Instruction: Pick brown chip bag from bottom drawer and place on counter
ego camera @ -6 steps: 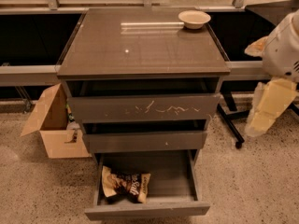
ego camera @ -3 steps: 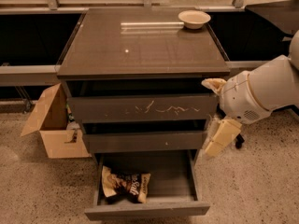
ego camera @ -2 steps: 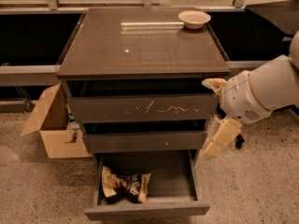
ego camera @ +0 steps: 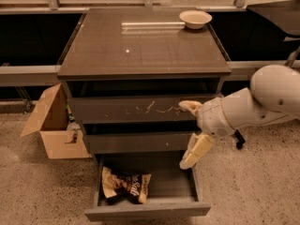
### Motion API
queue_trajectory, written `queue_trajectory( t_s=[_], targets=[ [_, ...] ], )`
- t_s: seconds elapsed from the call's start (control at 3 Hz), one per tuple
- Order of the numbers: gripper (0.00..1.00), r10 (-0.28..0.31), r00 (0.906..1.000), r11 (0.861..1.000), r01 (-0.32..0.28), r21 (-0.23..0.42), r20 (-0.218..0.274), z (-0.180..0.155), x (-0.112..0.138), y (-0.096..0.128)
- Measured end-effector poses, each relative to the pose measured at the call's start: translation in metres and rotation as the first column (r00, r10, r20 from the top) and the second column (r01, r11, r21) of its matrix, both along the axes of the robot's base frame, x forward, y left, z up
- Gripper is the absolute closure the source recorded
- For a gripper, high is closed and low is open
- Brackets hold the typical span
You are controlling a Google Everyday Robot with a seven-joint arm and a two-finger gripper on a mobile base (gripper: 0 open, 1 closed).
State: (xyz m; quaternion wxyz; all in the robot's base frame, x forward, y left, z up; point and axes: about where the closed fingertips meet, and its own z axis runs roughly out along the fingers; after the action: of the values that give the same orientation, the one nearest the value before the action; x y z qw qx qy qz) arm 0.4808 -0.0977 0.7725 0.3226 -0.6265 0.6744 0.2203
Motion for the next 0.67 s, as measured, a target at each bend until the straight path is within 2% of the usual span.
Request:
queue_trajectory(
  t_s=[0.33, 0.67],
  targets=[
    [0.0, 0.051, 0.9983, 0.996, -0.048, 0.081, -0.029, -0.055, 0.009, 0.026],
    [0.0, 0.081, 0.9952, 0.986, -0.072, 0.147, -0.055, -0.103, 0.013, 0.051]
  ],
)
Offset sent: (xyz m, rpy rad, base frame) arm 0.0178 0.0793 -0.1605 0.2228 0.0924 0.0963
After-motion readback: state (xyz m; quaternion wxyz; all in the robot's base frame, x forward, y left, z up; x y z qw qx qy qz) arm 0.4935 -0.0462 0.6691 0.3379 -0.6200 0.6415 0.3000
